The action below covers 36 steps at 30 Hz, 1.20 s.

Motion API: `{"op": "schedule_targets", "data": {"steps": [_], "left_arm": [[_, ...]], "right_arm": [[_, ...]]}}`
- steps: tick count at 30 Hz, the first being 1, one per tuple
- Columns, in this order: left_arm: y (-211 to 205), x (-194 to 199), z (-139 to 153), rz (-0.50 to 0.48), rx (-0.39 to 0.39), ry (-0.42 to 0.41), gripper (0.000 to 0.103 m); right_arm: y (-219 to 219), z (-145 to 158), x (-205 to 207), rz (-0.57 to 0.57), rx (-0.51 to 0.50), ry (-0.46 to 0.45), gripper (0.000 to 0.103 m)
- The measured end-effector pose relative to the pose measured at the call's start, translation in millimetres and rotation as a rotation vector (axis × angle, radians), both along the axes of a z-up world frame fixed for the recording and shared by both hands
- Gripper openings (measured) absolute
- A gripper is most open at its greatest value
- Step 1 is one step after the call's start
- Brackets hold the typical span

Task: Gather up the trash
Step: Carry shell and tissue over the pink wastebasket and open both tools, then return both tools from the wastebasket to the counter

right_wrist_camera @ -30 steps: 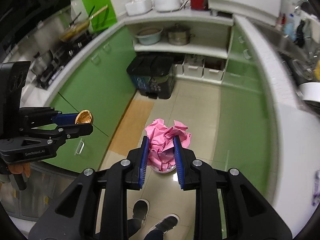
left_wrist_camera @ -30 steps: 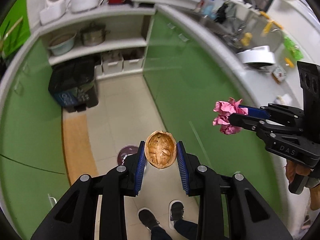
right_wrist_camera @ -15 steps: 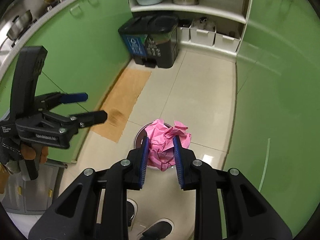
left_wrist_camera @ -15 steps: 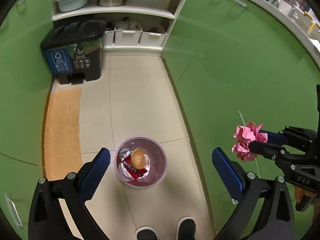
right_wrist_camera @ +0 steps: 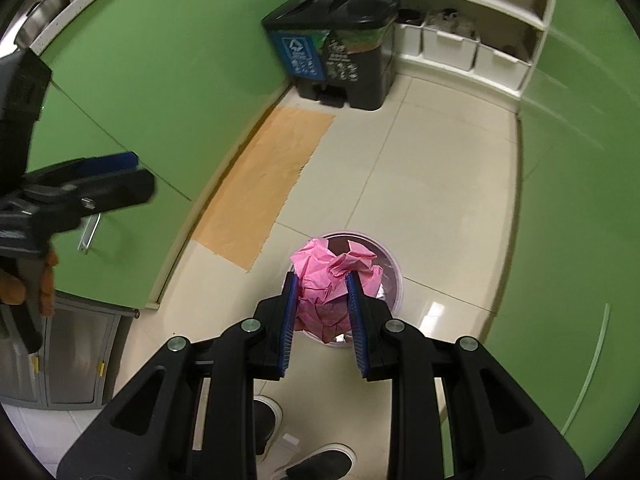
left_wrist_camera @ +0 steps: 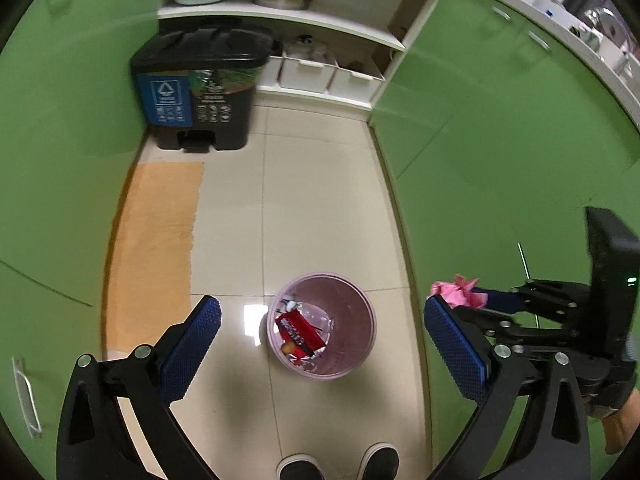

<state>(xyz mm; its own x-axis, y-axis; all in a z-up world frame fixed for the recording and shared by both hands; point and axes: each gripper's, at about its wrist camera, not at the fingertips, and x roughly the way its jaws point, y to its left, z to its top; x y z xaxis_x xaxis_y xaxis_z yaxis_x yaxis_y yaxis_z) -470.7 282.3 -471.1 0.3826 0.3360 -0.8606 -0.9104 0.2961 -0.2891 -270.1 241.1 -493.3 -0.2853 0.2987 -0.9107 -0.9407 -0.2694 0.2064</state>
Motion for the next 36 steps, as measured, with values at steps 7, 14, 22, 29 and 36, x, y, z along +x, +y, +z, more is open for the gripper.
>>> {"op": "schedule_targets", "data": {"steps": [7,14,22,29,36], "left_arm": [[-0.8,-17.8,-5.8,0.031,0.007,0.007,0.097],[-7.2,-14.3,3.2,0.021,-0.001,0.021,0.097],[-25.3,8.3,68.4,-0.033,0.009,0.024,0.097],[-59.0,36.8,187.7,-0.098,0.024,0.016,0.097],[-98.5,77.2,321.0,-0.204,0.049,0.021,0.097]], "right_arm": [[16.6,-23.5,-13.3,0.0,0.01,-0.016,0.093],[11.8,-15.6,-1.8,-0.058,-0.008,-0.064,0.094],[-18.1,66.5,24.9,-0.129,0.015,-0.068,0.096],[-70.6,204.6,60.6,-0.222,0.038,-0.067,0.097],[-140.9,356.2,103.8,-0.343,0.099,-0.054,0.099]]}}
